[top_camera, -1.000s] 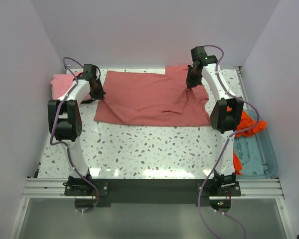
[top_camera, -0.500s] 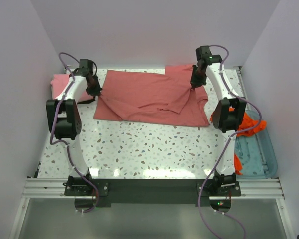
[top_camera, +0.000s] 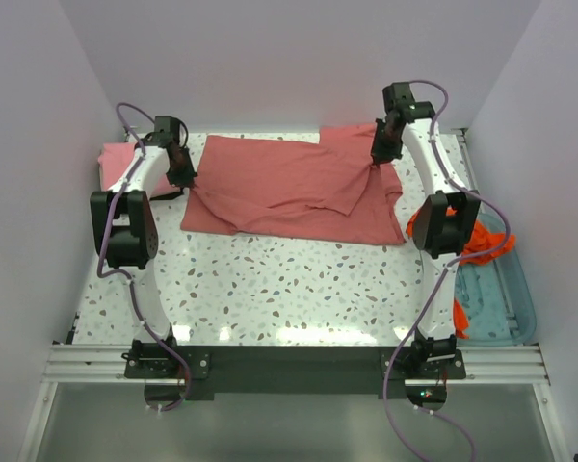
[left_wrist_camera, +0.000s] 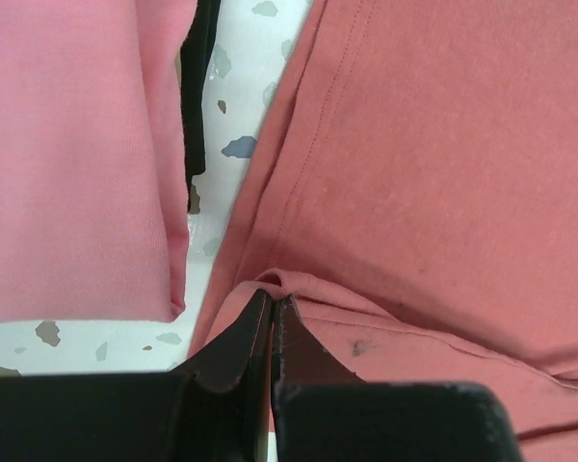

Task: Fold and stack the t-shirts
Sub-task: Fold the tshirt

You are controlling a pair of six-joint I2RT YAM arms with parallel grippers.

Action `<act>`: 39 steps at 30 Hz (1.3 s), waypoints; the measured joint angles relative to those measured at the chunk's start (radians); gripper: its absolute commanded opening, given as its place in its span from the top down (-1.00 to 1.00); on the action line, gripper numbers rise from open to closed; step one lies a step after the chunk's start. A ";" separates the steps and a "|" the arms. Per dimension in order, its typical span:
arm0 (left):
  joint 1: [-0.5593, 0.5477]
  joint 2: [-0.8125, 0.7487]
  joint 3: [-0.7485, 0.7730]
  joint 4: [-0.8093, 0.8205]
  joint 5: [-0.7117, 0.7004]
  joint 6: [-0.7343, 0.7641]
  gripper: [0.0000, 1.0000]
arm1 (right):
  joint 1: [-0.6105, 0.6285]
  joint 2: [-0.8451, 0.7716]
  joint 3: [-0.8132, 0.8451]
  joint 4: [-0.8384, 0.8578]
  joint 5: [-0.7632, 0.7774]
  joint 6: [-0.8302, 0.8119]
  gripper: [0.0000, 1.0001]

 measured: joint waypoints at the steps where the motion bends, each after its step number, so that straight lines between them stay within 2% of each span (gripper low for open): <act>1: 0.000 0.000 0.000 0.000 0.000 0.000 1.00 | -0.002 -0.004 0.002 -0.001 0.000 0.000 1.00; 24: 0.000 0.006 0.049 -0.003 -0.004 -0.003 0.98 | -0.035 -0.014 0.031 -0.004 -0.004 0.001 1.00; 25: 0.000 0.009 0.053 -0.003 -0.003 -0.003 0.84 | -0.035 -0.014 0.031 -0.004 -0.005 0.001 1.00; 26: 0.000 0.013 0.058 -0.002 -0.003 -0.003 0.61 | -0.036 -0.014 0.031 -0.004 -0.007 0.001 0.85; 27: 0.000 0.020 0.064 -0.002 0.000 -0.002 0.08 | -0.037 -0.014 0.031 -0.004 -0.011 0.003 0.64; 28: 0.000 0.027 0.069 -0.002 0.004 0.003 -0.21 | -0.038 -0.013 0.035 -0.004 -0.015 0.006 0.34; 29: 0.000 0.033 0.073 0.000 0.008 0.000 -0.44 | -0.038 -0.011 0.042 -0.004 -0.021 0.010 -0.11; 30: 0.000 0.037 0.073 0.002 0.012 -0.002 -0.72 | -0.039 -0.008 0.052 -0.005 -0.027 0.009 -0.37; 32: 0.000 0.038 0.070 0.003 0.016 -0.008 -0.85 | -0.040 -0.002 0.075 -0.002 -0.032 0.004 -0.65; 36: 0.000 0.000 0.003 0.050 0.021 -0.009 -0.87 | -0.040 -0.013 0.058 0.010 -0.035 -0.010 -0.67; 39: 0.000 -0.084 -0.129 0.084 0.020 -0.003 -0.81 | -0.040 -0.090 -0.111 0.048 -0.036 -0.019 -0.63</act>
